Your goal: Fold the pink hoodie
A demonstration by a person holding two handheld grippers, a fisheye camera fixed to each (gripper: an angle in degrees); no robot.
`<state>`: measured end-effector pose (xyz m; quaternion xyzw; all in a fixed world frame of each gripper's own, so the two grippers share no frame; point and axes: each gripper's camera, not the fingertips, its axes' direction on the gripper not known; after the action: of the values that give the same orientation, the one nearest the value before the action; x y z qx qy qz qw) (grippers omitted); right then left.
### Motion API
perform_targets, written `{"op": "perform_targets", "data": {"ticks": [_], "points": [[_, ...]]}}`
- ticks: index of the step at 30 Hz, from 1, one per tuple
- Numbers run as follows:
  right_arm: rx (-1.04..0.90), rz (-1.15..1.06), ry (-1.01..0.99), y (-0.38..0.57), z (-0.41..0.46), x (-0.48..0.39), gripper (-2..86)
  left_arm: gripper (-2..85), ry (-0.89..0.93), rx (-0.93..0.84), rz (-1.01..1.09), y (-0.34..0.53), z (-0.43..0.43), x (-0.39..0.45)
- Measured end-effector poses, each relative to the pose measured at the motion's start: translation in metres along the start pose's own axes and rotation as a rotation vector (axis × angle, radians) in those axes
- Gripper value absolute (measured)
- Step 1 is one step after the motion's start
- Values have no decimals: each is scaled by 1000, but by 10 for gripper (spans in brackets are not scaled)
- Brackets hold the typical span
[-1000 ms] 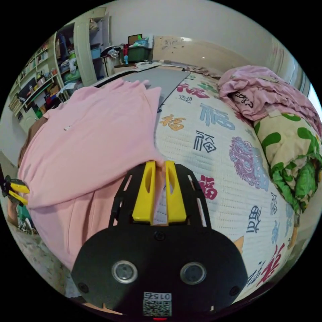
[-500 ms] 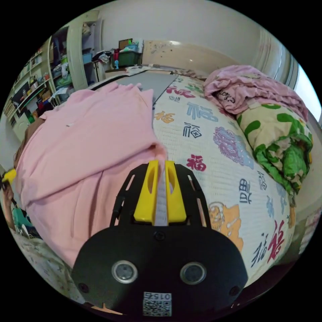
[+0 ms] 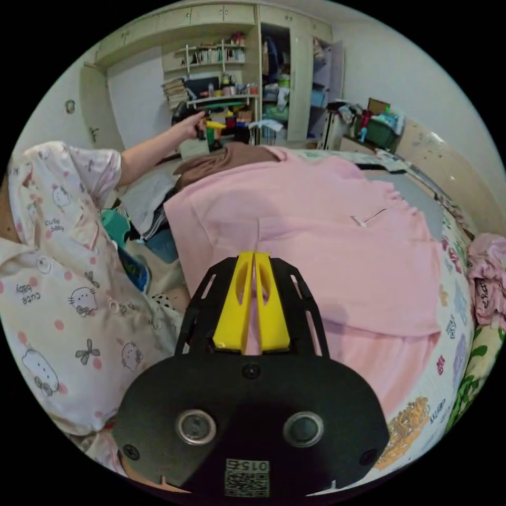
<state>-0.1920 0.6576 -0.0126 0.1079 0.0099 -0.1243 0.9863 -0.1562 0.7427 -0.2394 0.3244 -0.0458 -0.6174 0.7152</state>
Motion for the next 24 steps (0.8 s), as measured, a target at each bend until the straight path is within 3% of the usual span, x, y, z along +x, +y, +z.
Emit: {"op": "perform_targets", "data": {"ticks": [7, 14, 19, 24], "points": [[-125, 127, -95, 11, 6, 46, 94, 155, -60, -138, -162, -73, 122, -93], [-220, 86, -26, 15, 12, 53, 117, 160, -165, -232, -264, -116, 208, -134], [-228, 116, -55, 29, 18, 70, 131, 99, -195, -278, -220, -137, 232, -95], [-215, 115, -49, 45, 26, 74, 138, 35, -187, -68, 4, -148, 192, 40]]}}
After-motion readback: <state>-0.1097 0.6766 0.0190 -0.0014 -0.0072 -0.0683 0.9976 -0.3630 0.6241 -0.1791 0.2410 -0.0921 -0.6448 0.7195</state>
